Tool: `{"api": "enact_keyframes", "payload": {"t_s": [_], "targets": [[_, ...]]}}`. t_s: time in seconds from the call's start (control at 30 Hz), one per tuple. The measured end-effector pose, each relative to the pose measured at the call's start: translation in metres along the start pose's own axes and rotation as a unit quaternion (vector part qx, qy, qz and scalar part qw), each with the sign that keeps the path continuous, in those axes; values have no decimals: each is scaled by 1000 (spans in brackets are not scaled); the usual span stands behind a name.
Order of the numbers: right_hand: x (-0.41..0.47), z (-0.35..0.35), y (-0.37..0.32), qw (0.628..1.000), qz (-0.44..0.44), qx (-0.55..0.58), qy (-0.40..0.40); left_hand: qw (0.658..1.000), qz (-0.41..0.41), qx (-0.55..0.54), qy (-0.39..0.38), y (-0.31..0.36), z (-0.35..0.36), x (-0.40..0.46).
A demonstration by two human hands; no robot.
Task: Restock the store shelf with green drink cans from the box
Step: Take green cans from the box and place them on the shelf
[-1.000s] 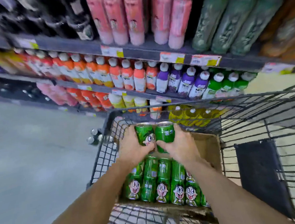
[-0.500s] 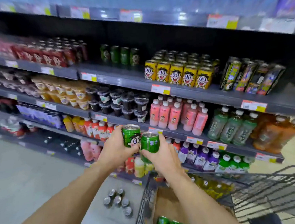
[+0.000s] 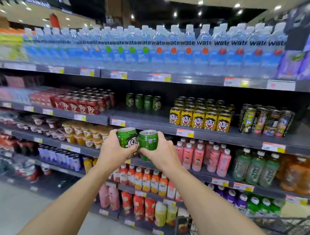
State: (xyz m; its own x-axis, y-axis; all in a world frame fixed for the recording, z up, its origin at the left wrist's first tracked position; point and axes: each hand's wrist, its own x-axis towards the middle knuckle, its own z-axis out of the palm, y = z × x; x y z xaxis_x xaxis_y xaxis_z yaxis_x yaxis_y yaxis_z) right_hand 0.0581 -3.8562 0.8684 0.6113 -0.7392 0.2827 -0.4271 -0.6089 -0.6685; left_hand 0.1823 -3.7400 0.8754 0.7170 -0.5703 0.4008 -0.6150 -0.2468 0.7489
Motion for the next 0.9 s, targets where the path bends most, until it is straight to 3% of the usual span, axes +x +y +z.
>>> {"api": "enact_keyframes", "payload": {"t_s": [0.37, 0.9], "targets": [[63, 21, -11, 1000, 7, 7, 12, 1000, -6, 10, -8, -15, -9, 62], [189, 50, -1, 999, 28, 25, 31, 998, 10, 67, -13, -41, 32, 195]]}}
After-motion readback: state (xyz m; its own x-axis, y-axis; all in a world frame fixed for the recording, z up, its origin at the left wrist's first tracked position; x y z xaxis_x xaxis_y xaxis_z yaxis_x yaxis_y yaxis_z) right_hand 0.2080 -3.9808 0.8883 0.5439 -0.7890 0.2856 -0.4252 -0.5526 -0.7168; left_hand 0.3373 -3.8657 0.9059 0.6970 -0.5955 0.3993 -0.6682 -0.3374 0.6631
